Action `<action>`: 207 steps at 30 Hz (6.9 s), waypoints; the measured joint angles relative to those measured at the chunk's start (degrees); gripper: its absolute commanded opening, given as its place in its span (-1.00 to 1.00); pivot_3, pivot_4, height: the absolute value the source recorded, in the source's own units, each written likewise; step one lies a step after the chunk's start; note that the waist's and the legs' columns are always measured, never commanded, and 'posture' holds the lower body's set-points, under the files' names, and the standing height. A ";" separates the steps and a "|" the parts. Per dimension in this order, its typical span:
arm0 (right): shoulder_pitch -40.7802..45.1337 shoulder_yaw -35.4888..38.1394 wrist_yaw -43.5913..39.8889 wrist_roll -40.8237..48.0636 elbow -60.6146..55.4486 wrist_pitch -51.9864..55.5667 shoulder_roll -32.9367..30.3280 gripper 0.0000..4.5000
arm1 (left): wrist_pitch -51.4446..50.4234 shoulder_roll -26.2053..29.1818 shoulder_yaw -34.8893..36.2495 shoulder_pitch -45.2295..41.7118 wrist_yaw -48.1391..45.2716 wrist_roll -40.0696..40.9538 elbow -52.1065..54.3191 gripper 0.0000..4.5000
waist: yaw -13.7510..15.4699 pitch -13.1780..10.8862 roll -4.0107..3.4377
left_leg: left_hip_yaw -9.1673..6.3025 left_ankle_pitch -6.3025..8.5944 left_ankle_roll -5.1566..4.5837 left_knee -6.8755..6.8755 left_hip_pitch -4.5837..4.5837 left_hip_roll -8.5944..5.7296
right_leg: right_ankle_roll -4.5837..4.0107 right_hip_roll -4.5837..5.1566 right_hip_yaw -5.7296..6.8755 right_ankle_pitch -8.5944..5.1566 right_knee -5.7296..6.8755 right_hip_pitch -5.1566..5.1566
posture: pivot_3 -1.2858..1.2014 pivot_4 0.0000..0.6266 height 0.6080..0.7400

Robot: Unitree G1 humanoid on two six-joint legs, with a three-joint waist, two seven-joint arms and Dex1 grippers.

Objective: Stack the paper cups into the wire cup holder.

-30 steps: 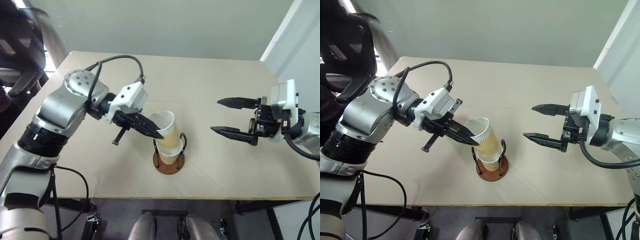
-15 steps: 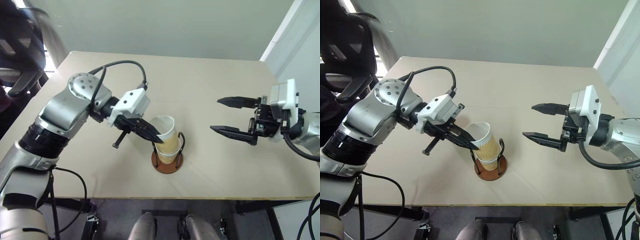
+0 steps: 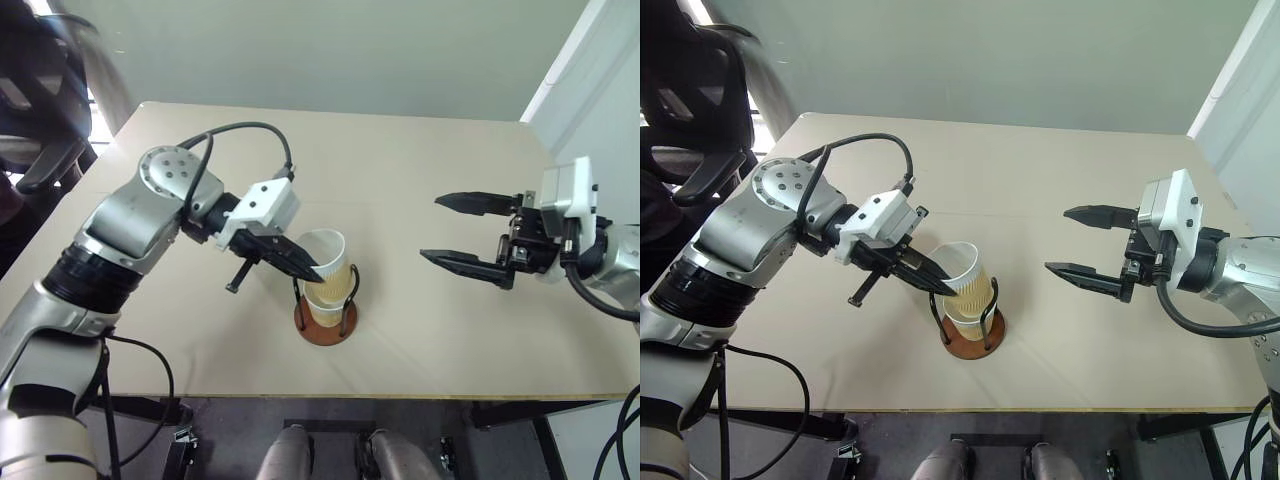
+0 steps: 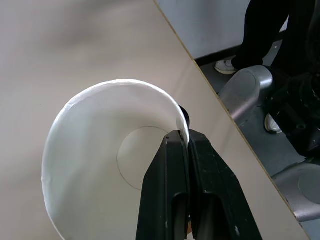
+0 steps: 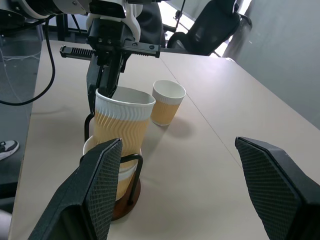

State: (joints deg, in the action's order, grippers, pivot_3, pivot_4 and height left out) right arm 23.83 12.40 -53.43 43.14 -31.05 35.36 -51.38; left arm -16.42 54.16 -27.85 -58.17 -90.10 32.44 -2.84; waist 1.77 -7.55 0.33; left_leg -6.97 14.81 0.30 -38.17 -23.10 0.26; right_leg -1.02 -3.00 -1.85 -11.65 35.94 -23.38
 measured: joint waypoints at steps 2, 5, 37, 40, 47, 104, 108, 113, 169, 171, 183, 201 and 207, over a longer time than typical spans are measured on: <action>-0.45 0.06 -0.55 0.83 -0.35 0.24 -0.53 0.65 | -0.03 0.30 -0.17 0.00 0.00 0.23 0.01 -0.55 | 0.03 0.00 0.00 | 0.00 0.00 0.00 0.00 0.00 0.00 | 0.00 0.00 0.00 0.00 0.00 0.00 | 0.03 -0.52 1.00; -2.67 0.53 -2.19 1.52 -0.76 0.42 -2.67 0.65 | -0.06 0.82 -0.32 -0.03 -0.01 0.56 0.02 -0.07 | 0.13 0.00 0.00 | -0.01 0.00 0.00 0.00 -0.03 -0.03 | 0.04 0.02 0.00 -0.02 -0.02 0.01 | 0.03 -0.52 1.00; 4.27 -6.44 -17.41 -13.01 12.28 -13.25 -10.00 0.65 | 5.07 1.48 16.71 1.05 13.32 -24.40 -32.82 0.55 | 0.47 0.11 -0.41 | -0.05 -0.16 -0.39 -0.09 -0.20 -0.24 | 0.21 0.19 -0.11 0.08 0.05 -0.15 | 0.03 -0.52 1.00; 4.68 -6.44 -17.98 -13.02 12.58 -13.51 -9.92 0.65 | 7.68 -1.90 15.66 1.41 14.35 -27.16 -36.58 0.55 | 0.64 0.11 -0.41 | -0.04 -0.17 -0.42 -0.13 -0.33 -0.35 | 0.32 0.27 -0.11 0.17 0.00 -0.23 | 0.03 -0.52 1.00; 3.46 -6.34 -17.43 -13.00 11.61 -12.87 -9.84 0.65 | 12.67 -6.56 15.02 0.26 15.38 -32.53 -45.79 0.55 | 0.44 0.11 -0.41 | -0.01 -0.22 -0.36 -0.12 -0.41 -0.35 | 0.34 0.28 -0.10 0.23 -0.03 -0.36 | 0.03 -0.52 1.00; -2.73 4.92 -9.40 0.64 -0.59 -2.86 -12.68 0.65 | 15.37 7.47 -25.04 -20.07 -0.28 13.04 -10.84 -0.97 | 0.29 0.14 -0.70 | 0.00 -0.46 -0.53 -0.35 -0.94 -0.41 | 0.53 0.31 -0.16 0.40 -0.07 -0.62 | 0.03 -0.52 1.00; -4.87 5.16 -10.19 -2.44 -1.06 -4.81 -14.64 0.65 | 16.61 7.06 -27.24 -21.08 -0.28 12.70 -10.98 -0.97 | 0.12 0.14 -0.70 | 0.01 -0.46 -0.53 -0.33 -0.93 -0.41 | 0.55 0.31 -0.15 0.39 -0.07 -0.62 | 0.03 -0.52 1.00; -6.97 5.36 -10.84 -3.56 -1.70 -5.55 -14.73 0.65 | 17.54 7.20 -30.23 -22.21 -0.28 13.55 -11.07 -0.97 | 0.05 0.12 -0.74 | 0.02 -0.46 -0.53 -0.34 -0.93 -0.42 | 0.58 0.31 -0.17 0.38 -0.06 -0.62 | 0.03 -0.52 1.00; 2.27 -4.07 -8.90 -6.75 7.06 -7.35 -5.00 0.65 | 6.63 16.16 1.16 -0.83 3.81 12.29 -8.67 0.21 | -2.15 0.15 -0.82 | 0.15 -0.67 -0.47 -0.36 -0.81 -0.36 | 0.80 0.26 -0.26 0.34 -0.06 -0.63 | 0.03 -0.52 1.00; 3.00 -5.88 -9.10 -8.20 10.63 -7.72 -3.96 0.65 | 2.91 20.67 7.88 9.31 8.03 12.70 -4.13 0.21 | -2.07 0.15 -0.83 | 0.14 -0.71 -0.41 -0.33 -0.81 -0.37 | 0.81 0.26 -0.29 0.32 -0.05 -0.65 | 0.03 -0.52 1.00; 11.44 -11.83 -12.29 -14.42 25.01 -10.77 0.93 0.65 | -22.26 6.79 66.85 66.52 33.51 14.96 27.19 0.21 | -1.21 0.19 -0.76 | 0.28 -0.58 -0.44 -0.08 -0.56 -0.39 | 0.03 0.28 -0.41 0.23 0.16 -0.66 | 0.03 -0.52 1.00; 19.11 -14.78 -15.23 -21.43 35.83 -14.89 6.82 0.65 | -26.11 -6.04 75.25 70.88 50.21 14.43 36.08 0.21 | -1.46 0.14 -0.83 | 0.28 -1.09 0.08 0.20 0.01 -0.27 | -0.91 0.21 -0.39 0.38 0.42 -0.50 | 0.03 -0.52 1.00; 19.62 -14.89 -15.32 -22.10 36.21 -14.98 7.34 0.65 | -25.94 -6.24 75.19 70.67 51.65 14.47 36.08 0.21 | -1.46 0.14 -0.83 | 0.28 -0.94 0.15 0.33 0.01 -0.27 | -0.68 0.21 -0.39 0.50 0.24 -0.51 | 0.03 -0.52 1.00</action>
State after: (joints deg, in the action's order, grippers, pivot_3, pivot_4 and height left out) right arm 43.46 -2.49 -68.76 21.03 5.16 20.38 -44.04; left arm -42.36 47.92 47.34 12.50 -38.45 46.90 33.24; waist 0.31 -7.41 -0.50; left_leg -6.69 13.88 0.45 -37.84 -23.09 0.00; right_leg -1.70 -2.79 -2.24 -11.15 36.18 -23.89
